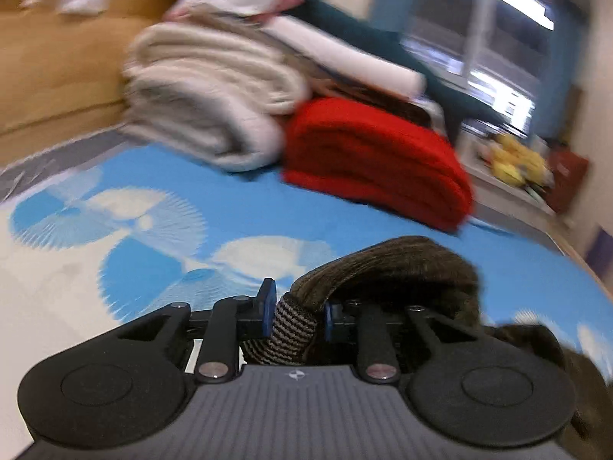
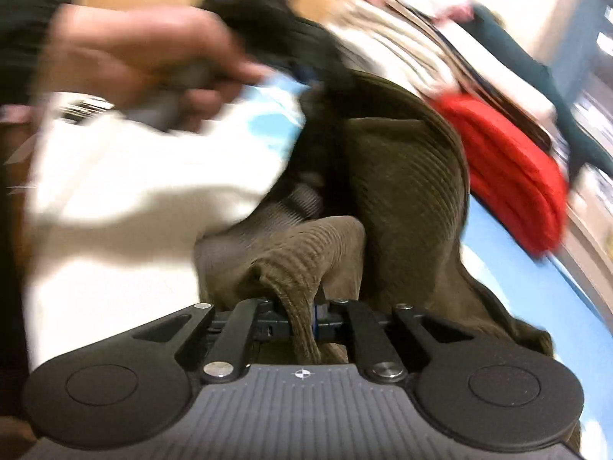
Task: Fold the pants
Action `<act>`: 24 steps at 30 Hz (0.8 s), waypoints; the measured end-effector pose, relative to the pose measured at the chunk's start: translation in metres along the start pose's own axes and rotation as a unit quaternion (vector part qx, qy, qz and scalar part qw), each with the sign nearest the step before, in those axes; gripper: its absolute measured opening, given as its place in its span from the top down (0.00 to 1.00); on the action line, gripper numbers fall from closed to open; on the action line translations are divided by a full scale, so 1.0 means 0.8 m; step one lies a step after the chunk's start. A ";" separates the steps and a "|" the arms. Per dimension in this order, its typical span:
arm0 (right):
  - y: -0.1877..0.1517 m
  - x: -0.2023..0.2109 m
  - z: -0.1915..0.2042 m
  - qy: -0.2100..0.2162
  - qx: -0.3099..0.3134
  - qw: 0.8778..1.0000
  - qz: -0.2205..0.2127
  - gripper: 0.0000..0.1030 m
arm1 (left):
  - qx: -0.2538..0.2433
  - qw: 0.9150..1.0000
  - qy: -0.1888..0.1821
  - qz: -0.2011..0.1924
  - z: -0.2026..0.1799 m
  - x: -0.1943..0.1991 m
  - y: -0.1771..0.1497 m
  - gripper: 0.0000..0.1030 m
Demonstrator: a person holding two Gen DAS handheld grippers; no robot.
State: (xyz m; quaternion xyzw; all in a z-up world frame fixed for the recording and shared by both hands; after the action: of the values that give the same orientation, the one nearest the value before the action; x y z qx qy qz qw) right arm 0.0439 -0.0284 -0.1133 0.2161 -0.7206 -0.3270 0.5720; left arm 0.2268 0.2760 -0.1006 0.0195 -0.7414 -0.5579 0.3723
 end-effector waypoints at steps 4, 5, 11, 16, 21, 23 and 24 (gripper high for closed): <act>-0.022 0.005 0.002 0.003 -0.019 0.999 0.033 0.92 | 0.007 0.997 0.038 0.070 0.019 -0.023 -0.020 0.24; -0.032 0.003 0.001 -0.003 -0.020 0.998 0.053 0.90 | 0.003 0.995 0.049 0.092 0.026 -0.027 -0.029 0.18; -0.054 0.019 0.027 0.026 -0.002 0.995 0.093 0.58 | 0.001 0.959 0.084 0.270 0.087 -0.048 -0.108 0.19; -0.065 0.060 -0.025 0.001 -0.068 0.995 0.067 0.46 | 0.018 0.919 0.051 0.391 0.113 -0.027 -0.189 0.19; -0.083 0.110 -0.074 -0.062 -0.144 0.987 0.039 0.44 | -0.040 0.908 0.011 0.416 0.087 -0.007 -0.229 0.18; -0.095 0.133 -0.099 -0.092 -0.183 0.979 0.025 0.44 | -0.100 0.912 0.022 0.398 0.080 -0.001 -0.237 0.21; -0.103 0.140 -0.111 -0.107 -0.201 0.974 0.022 0.44 | -0.131 0.912 0.030 0.388 0.078 0.001 -0.239 0.24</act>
State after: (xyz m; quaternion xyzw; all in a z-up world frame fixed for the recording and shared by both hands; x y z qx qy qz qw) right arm 0.0963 -0.1820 -0.0840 0.0445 -0.7017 -0.4734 0.5306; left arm 0.1167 0.2544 -0.2676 -0.3017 -0.5992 -0.4610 0.5809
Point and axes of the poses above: each gripper's, at about its wrist camera, not at the fingertips, and x roughly against the way its jaws point, z to its left, y to its top, the point moved 10 cm from there along -x, roughly the way its jaws point, and after that the axes turned 12 degrees about y, right-handed, at the moved point
